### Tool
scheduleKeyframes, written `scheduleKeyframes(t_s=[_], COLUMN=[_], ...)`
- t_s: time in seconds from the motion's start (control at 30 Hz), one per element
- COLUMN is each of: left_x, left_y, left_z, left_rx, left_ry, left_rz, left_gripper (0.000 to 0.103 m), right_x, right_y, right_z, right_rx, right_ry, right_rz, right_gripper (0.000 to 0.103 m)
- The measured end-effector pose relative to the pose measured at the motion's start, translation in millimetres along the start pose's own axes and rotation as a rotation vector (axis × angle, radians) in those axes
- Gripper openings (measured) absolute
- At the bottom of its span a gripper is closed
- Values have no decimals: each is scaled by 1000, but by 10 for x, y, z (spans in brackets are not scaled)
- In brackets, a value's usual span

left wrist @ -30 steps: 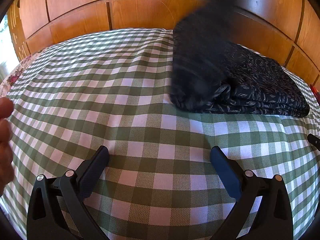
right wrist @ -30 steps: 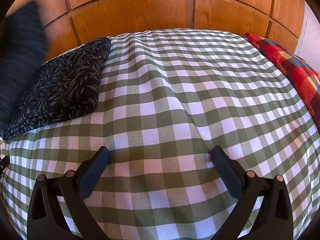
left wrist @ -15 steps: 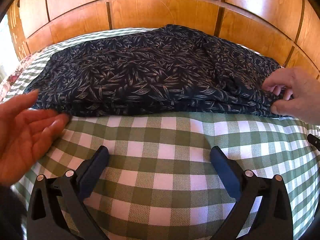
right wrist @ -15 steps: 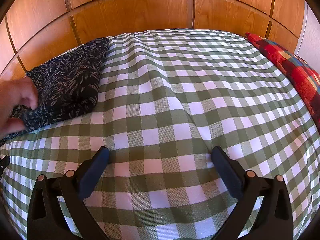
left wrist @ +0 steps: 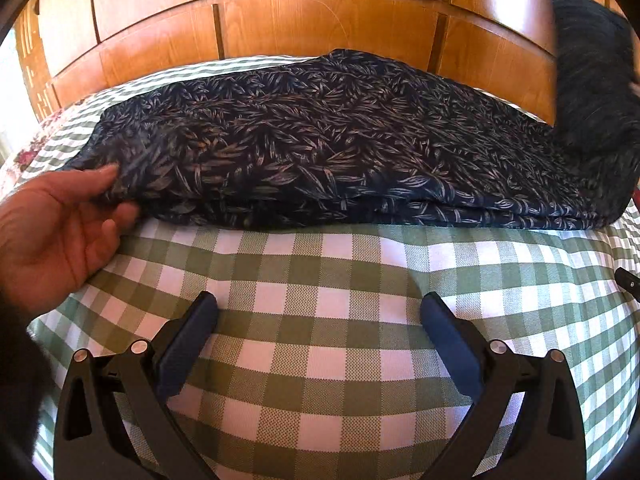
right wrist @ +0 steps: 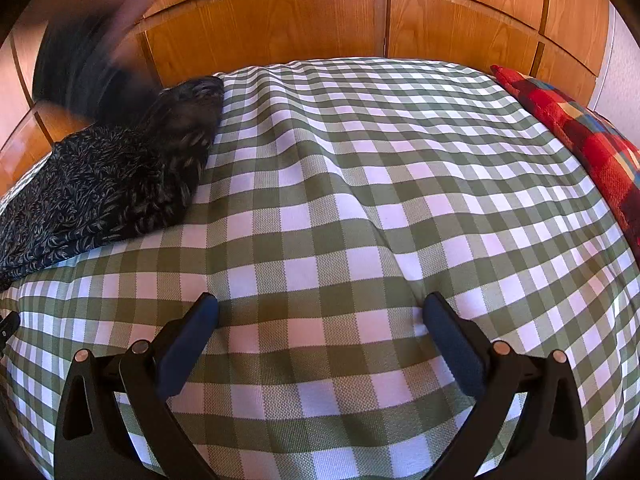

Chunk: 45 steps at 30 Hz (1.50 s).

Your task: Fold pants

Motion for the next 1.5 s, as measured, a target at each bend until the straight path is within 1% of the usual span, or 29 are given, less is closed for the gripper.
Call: scheduleKeyframes(t_s=[1.13,1.23,1.5], left_x=[9,3,2], left_y=[4,1,1], left_z=[8,-13,-13], left_rx=[-1,0,0], left_ry=[-2,-1,-1], left_rz=[-1,-1,-1], left_gripper=[100,100,100], right_x=[5,-8,-12], right_y=[7,14,4], right_z=[-10,-7,7], right_rx=[4,24,12], right_ry=[-1,14,4], right_rz=[5,8,5], right_gripper=[101,101,101])
Point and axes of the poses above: each gripper's, at about its wrist camera, not at the fingertips, and y roughly the way its jaws point, z to its left, x to its top, the point moved 10 cm from there along y, roughly the way its jaws point, and after that the axes turned 7 degrees about -z, right-handed, at the moved point
